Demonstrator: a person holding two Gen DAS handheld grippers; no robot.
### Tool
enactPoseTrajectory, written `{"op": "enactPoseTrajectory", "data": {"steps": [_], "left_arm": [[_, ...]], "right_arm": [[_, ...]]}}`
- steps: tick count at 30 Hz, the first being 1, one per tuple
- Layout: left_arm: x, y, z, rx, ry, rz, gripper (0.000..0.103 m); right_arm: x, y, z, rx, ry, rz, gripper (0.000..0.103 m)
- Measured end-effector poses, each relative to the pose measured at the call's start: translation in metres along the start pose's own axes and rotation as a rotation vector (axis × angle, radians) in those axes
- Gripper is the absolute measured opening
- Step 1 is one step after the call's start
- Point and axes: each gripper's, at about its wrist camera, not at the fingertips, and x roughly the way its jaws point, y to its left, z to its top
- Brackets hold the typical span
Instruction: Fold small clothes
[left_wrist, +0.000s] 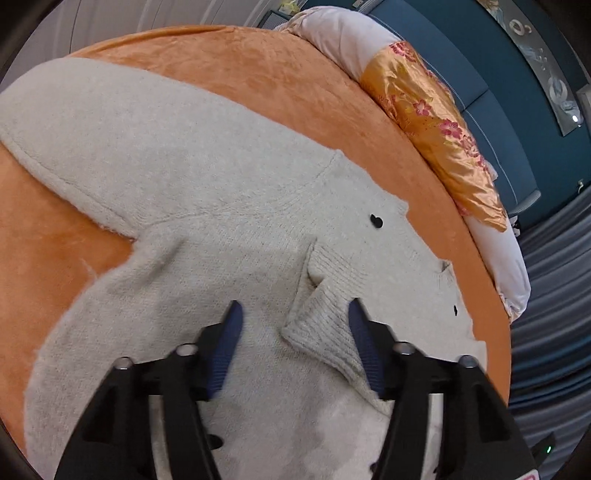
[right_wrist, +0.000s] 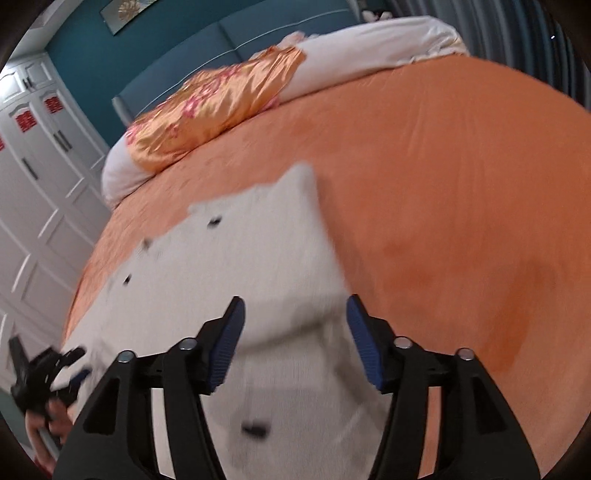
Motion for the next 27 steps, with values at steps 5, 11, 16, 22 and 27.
{"op": "enactPoseTrajectory", "data": {"steps": [5, 11, 16, 22, 27], "left_arm": [[0.030, -0.013, 0.001, 0.052, 0.083, -0.005, 0.054], [0.002, -0.063, 0.028, 0.264, -0.051, -0.096, 0.004], [-0.010, -0.072, 0.042, 0.327, -0.179, -0.078, 0.005], [0.054, -0.033, 0.011, 0.299, -0.026, 0.065, 0.005], [0.057, -0.039, 0.003, 0.340, -0.055, 0.099, 0.007]], "right_arm": [[0.057, 0.001, 0.033, -0.004, 0.074, -0.078, 0.060], [0.063, 0.024, 0.047, -0.087, 0.025, -0.019, 0.012], [0.042, -0.001, 0.045, 0.060, -0.094, 0.022, 0.012], [0.072, -0.012, 0.029, 0.062, 0.032, -0.052, 0.014], [0.020, 0.000, 0.028, 0.049, -0.102, -0.019, 0.015]]}}
